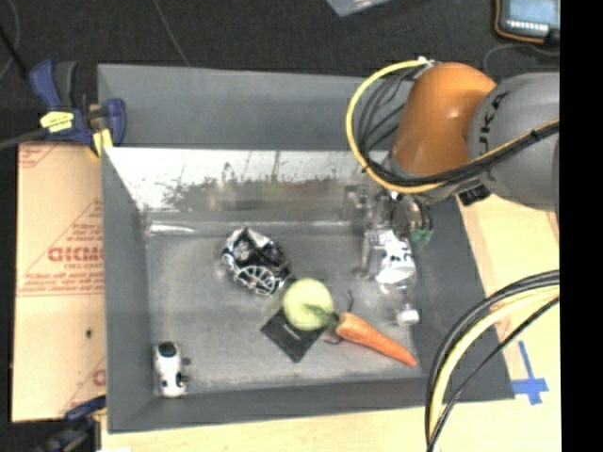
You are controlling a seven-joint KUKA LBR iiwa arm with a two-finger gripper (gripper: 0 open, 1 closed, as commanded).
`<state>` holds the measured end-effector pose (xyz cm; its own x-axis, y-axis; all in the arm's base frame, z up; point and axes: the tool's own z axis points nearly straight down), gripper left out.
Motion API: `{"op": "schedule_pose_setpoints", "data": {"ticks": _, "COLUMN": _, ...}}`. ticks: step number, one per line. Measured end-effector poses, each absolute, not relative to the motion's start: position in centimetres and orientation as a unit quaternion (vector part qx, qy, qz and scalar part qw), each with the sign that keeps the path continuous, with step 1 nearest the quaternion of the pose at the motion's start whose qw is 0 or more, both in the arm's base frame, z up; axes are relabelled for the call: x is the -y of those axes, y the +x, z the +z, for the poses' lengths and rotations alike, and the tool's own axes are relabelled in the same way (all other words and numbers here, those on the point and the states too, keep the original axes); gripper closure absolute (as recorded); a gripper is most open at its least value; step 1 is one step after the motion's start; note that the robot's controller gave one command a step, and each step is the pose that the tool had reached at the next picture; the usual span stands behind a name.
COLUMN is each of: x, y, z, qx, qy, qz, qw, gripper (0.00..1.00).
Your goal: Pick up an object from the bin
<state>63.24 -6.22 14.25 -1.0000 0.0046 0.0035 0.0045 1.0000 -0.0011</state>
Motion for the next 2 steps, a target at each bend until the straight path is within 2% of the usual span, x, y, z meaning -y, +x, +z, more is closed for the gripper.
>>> {"op": "schedule_pose_setpoints", "data": {"ticks": 1, "x": 6.2, "y": 63.4, "z": 14.8, "qx": 1.000, "qy": -0.002, "qz": 0.001, "qw": -0.002, "gripper": 0.00}}
{"op": "schedule_pose_setpoints", "data": {"ticks": 2, "x": 7.7, "y": 62.1, "z": 12.6, "qx": 0.999, "qy": 0.048, "qz": 0.001, "qw": -0.006, "gripper": 0.00}}
